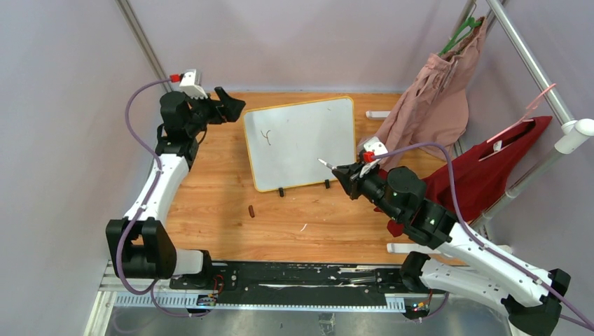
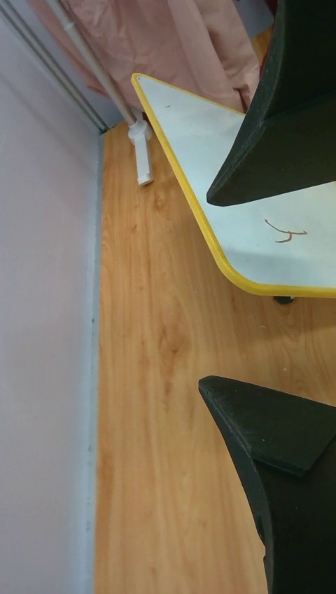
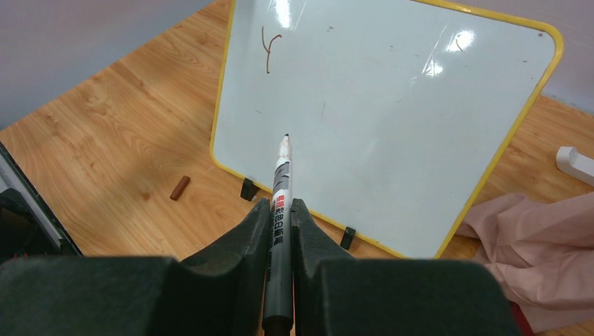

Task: Write a sentence on the whiteboard

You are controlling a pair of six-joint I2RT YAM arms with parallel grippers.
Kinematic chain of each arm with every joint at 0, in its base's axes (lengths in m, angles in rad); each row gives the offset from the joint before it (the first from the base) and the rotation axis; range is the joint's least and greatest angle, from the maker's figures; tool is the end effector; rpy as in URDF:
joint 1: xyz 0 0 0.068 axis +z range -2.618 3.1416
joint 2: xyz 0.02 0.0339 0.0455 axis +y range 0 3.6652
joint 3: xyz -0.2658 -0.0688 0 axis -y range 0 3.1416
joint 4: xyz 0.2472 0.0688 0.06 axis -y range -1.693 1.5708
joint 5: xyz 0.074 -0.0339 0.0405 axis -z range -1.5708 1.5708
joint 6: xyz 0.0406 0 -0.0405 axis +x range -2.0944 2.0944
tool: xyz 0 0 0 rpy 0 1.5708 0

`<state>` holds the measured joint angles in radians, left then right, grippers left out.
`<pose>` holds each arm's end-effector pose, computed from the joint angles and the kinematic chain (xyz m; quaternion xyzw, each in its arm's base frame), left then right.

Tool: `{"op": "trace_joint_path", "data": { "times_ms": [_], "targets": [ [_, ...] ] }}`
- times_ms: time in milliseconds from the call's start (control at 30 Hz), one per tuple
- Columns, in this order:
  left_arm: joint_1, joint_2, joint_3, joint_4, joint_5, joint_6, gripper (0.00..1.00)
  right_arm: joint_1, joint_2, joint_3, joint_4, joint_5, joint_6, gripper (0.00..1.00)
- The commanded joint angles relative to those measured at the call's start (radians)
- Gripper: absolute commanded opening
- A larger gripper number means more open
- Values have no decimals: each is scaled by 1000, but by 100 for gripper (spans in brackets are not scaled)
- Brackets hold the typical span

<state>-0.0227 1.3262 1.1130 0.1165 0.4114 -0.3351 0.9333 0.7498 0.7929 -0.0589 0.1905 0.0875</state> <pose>0.3202 -0.0235 0.3670 0.0228 0.7374 -0.2659 0.6205 0.1155 0.1431 0.3634 -0.2303 0.6743 0.2820 0.6424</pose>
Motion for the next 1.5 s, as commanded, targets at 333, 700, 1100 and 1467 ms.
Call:
{"op": "trace_joint_path", "data": {
  "times_ms": [333, 700, 1100, 1467],
  "targets": [
    [119, 65, -164, 417, 255, -396, 92, -11, 37, 43, 113, -71, -4, 0],
    [118, 185, -305, 808, 376, -589, 86, -11, 127, 106, 168, -109, 21, 0],
    [121, 364, -352, 1203, 448, -794, 75, -10, 205, 163, 193, -138, 44, 0],
    [122, 409, -373, 1235, 455, -770, 66, -11, 274, 192, 234, -145, 39, 0]
  ]
}}
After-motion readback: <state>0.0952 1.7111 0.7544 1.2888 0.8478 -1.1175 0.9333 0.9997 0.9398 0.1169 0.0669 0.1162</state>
